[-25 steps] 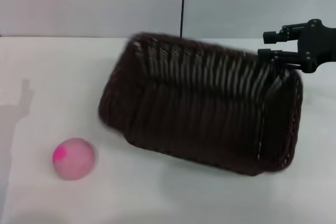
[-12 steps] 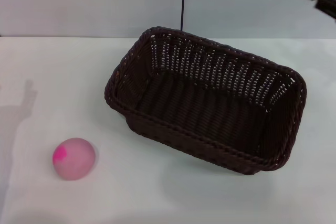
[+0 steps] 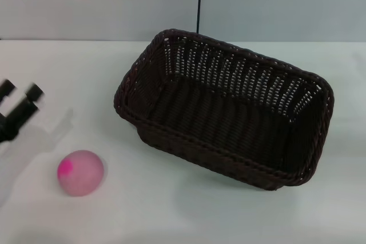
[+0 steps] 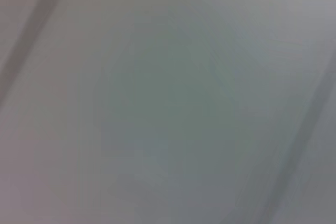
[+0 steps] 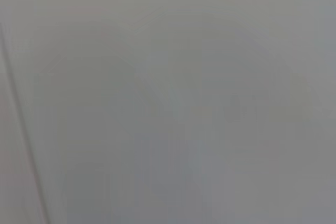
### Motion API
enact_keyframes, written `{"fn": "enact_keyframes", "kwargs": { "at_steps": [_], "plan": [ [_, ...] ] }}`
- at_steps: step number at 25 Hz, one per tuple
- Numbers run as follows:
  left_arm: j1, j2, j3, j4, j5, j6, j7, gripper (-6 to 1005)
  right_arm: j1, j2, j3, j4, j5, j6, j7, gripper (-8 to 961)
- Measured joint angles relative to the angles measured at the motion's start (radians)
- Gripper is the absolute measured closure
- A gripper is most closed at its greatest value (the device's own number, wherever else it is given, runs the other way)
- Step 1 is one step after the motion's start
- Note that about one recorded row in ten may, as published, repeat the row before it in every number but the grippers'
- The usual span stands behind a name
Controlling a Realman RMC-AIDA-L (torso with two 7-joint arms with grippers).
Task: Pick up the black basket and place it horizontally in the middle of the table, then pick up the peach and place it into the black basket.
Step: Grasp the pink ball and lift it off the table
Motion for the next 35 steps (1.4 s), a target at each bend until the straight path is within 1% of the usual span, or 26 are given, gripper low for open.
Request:
{"fn": "enact_keyframes", "kwargs": {
  "at_steps": [1, 3, 4, 5, 10, 11, 14, 18, 21, 27, 29, 30, 31, 35],
  "plan": [
    [0.000, 0.009, 0.052, 0.021, 0.003, 0.008, -0.019, 173, -0.005, -0.003, 0.018, 0.029, 0.001, 0.007, -0.011, 509],
    [0.006, 0.049, 0.248, 0.053, 0.006, 0.023, -0.083, 173, -0.006, -0.005, 0.026, 0.051, 0.001, 0.032, -0.021, 509],
    [0.006, 0.049, 0.248, 0.053, 0.006, 0.023, -0.083, 173, -0.006, -0.005, 0.026, 0.051, 0.001, 0.032, -0.021, 509],
    [0.018, 0.058, 0.295, 0.060, 0.006, 0.023, -0.093, 173, -0.002, -0.002, 0.025, 0.055, -0.002, 0.046, -0.022, 509],
    [0.045, 0.064, 0.331, 0.084, 0.007, 0.028, -0.101, 174, 0.006, 0.006, 0.023, 0.056, -0.004, 0.064, -0.030, 509],
    [0.064, 0.071, 0.349, 0.094, 0.007, 0.045, -0.114, 174, 0.012, 0.011, 0.023, 0.056, -0.004, 0.083, -0.034, 509],
    [0.087, 0.082, 0.365, 0.100, 0.007, 0.070, -0.132, 174, 0.024, 0.013, 0.018, 0.060, -0.004, 0.111, -0.036, 509],
    [0.095, 0.082, 0.369, 0.105, 0.007, 0.076, -0.135, 174, 0.042, 0.013, 0.016, 0.080, -0.004, 0.123, -0.057, 509],
    [0.099, 0.076, 0.370, 0.107, 0.007, 0.070, -0.135, 174, 0.049, 0.013, 0.018, 0.083, -0.004, 0.126, -0.060, 509],
    [0.101, 0.057, 0.412, 0.108, 0.007, 0.036, -0.136, 174, 0.057, 0.017, 0.018, 0.086, 0.000, 0.157, -0.061, 509],
    [0.101, 0.057, 0.412, 0.108, 0.007, 0.036, -0.136, 174, 0.059, 0.018, 0.018, 0.087, 0.000, 0.164, -0.061, 509],
    [0.094, 0.048, 0.436, 0.108, 0.008, 0.018, -0.136, 174, 0.062, 0.019, 0.017, 0.090, -0.002, 0.171, -0.062, 509],
    [0.091, 0.045, 0.445, 0.108, 0.008, 0.012, -0.136, 174, 0.067, 0.020, 0.016, 0.100, -0.007, 0.177, -0.068, 509],
    [0.091, 0.045, 0.445, 0.108, 0.008, 0.012, -0.136, 174, 0.071, 0.021, 0.014, 0.117, -0.009, 0.178, -0.087, 509]
  ]
}}
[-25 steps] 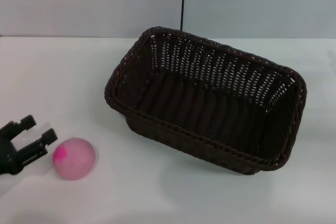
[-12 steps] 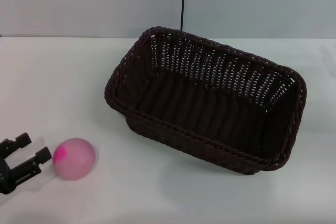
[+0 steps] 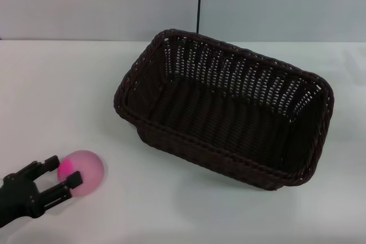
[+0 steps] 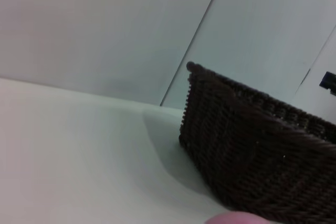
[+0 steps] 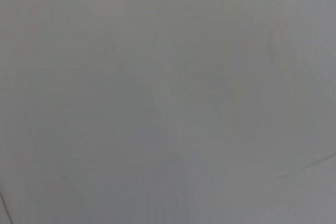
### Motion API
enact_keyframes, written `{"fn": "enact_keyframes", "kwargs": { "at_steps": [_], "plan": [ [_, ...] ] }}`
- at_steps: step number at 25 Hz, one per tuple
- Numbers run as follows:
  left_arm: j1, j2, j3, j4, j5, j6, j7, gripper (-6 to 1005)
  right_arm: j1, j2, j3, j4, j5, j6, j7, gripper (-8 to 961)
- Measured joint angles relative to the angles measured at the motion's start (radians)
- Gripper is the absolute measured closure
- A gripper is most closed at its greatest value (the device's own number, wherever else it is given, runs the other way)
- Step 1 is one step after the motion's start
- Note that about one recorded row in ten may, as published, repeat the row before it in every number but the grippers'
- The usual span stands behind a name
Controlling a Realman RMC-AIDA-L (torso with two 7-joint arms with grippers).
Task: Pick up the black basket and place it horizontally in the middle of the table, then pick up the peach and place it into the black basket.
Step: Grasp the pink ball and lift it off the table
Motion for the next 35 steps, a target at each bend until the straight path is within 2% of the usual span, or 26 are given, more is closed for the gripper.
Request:
{"fn": "enact_keyframes", "kwargs": {
  "at_steps": [1, 3, 4, 14, 20, 25, 28, 31, 33, 35],
  "plan": [
    [-0.006, -0.009, 0.012, 0.000, 0.000, -0.015, 0.000, 174, 0.002, 0.001, -0.006, 0.005, 0.000, 0.000, -0.003, 509],
    [-0.006, -0.009, 0.012, 0.000, 0.000, -0.015, 0.000, 196, 0.003, 0.001, -0.010, 0.007, 0.000, 0.000, -0.004, 509],
    [-0.013, -0.023, 0.019, 0.001, 0.001, -0.048, 0.003, 207, 0.003, 0.001, -0.012, 0.008, 0.000, 0.000, -0.007, 509],
    [-0.018, -0.024, 0.002, 0.001, -0.009, -0.058, 0.010, 316, -0.007, 0.003, -0.014, 0.018, -0.002, 0.000, -0.025, 509],
    [-0.026, -0.021, 0.000, 0.001, -0.010, -0.053, 0.007, 549, -0.014, 0.004, -0.011, 0.018, -0.002, 0.000, -0.025, 509],
    [-0.036, -0.019, -0.010, 0.001, -0.012, -0.016, 0.002, 692, -0.015, 0.004, -0.014, 0.026, -0.002, -0.001, -0.025, 509],
    [-0.044, -0.016, -0.071, 0.000, -0.013, 0.038, 0.001, 732, -0.015, 0.004, -0.014, 0.030, -0.002, -0.001, -0.025, 509],
    [-0.055, -0.019, -0.195, -0.017, -0.025, 0.098, 0.001, 749, -0.015, 0.006, -0.014, 0.035, -0.002, 0.000, -0.025, 509],
    [-0.077, -0.029, -0.286, -0.045, -0.049, 0.117, 0.000, 760, -0.015, 0.007, -0.014, 0.036, -0.002, 0.000, -0.025, 509],
    [-0.093, -0.036, -0.311, -0.059, -0.058, 0.122, 0.000, 771, -0.015, 0.010, -0.014, 0.039, -0.002, 0.002, -0.026, 509]
  ]
}}
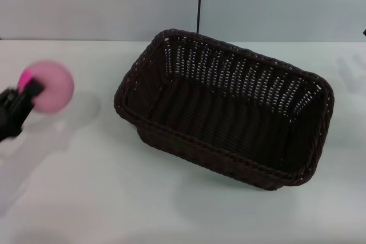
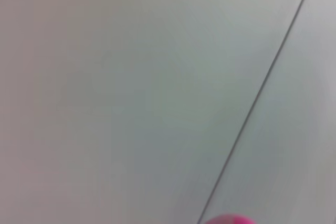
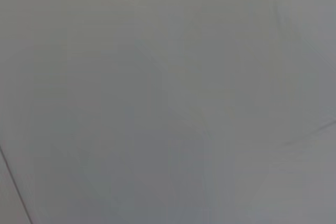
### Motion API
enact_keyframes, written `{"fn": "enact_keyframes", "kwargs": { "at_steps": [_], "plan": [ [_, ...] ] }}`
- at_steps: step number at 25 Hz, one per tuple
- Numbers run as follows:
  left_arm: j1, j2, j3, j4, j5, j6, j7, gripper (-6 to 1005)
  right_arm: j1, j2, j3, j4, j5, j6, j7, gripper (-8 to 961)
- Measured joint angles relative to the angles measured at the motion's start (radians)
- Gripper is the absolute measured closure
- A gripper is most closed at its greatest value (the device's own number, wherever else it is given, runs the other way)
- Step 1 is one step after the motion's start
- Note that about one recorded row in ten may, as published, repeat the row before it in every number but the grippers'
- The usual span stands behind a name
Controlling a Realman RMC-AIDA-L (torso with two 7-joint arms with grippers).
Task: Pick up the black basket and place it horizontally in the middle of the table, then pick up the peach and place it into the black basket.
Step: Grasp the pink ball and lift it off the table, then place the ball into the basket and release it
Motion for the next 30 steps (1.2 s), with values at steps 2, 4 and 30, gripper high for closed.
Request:
{"fn": "enact_keyframes", "kwargs": {
  "at_steps": [2, 4, 30],
  "plan": [
    [-0.076, -0.018, -0.023, -0.043, -0.009, 0.005, 0.000, 787, 0.000, 0.004, 0.000, 0.001, 0.000, 0.001, 0.000, 509],
    [-0.133, -0.023, -0.012, -0.077, 0.004, 0.000, 0.001, 809, 0.000, 0.006, 0.000, 0.003, 0.000, 0.004, 0.000, 509],
    [-0.285, -0.028, 0.308, -0.067, 0.020, -0.235, 0.081, 954, 0.031, 0.017, -0.012, 0.038, -0.001, 0.017, -0.027, 509]
  ]
}}
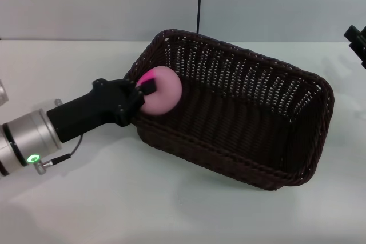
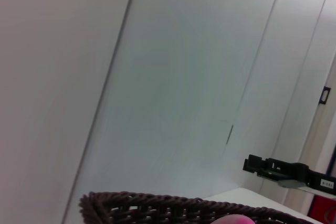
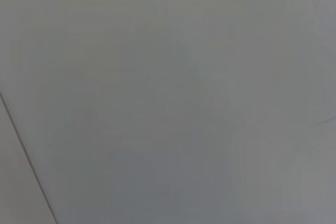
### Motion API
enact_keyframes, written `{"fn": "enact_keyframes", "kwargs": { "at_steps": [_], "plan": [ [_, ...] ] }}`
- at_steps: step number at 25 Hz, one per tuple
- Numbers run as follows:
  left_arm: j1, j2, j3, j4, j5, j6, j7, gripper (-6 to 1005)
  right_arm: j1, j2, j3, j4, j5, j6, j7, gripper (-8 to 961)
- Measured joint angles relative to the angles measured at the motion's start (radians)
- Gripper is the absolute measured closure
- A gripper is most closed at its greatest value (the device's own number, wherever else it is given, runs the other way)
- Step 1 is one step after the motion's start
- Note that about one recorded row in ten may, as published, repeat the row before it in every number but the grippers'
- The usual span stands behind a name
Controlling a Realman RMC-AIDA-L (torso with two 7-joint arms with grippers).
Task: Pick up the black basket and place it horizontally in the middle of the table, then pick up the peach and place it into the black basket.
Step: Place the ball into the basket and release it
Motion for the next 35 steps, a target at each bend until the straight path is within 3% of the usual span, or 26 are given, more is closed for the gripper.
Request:
{"fn": "enact_keyframes", "kwargs": {
  "at_steps": [16, 27, 35],
  "plan": [
    [0.048, 0.004, 0.007, 0.104, 0.004, 0.041, -0.016, 953, 0.010, 0.000, 0.000, -0.001, -0.001, 0.013, 0.000, 509],
    [0.126, 0.006, 0.003, 0.206, 0.000, 0.132, -0.036, 953, 0.020, -0.001, 0.000, 0.000, -0.001, 0.024, 0.000, 509],
    [0.141, 0.004, -0.001, 0.219, -0.010, 0.147, -0.039, 954, 0.022, 0.000, 0.000, 0.005, -0.001, 0.031, 0.000, 509]
  ]
}}
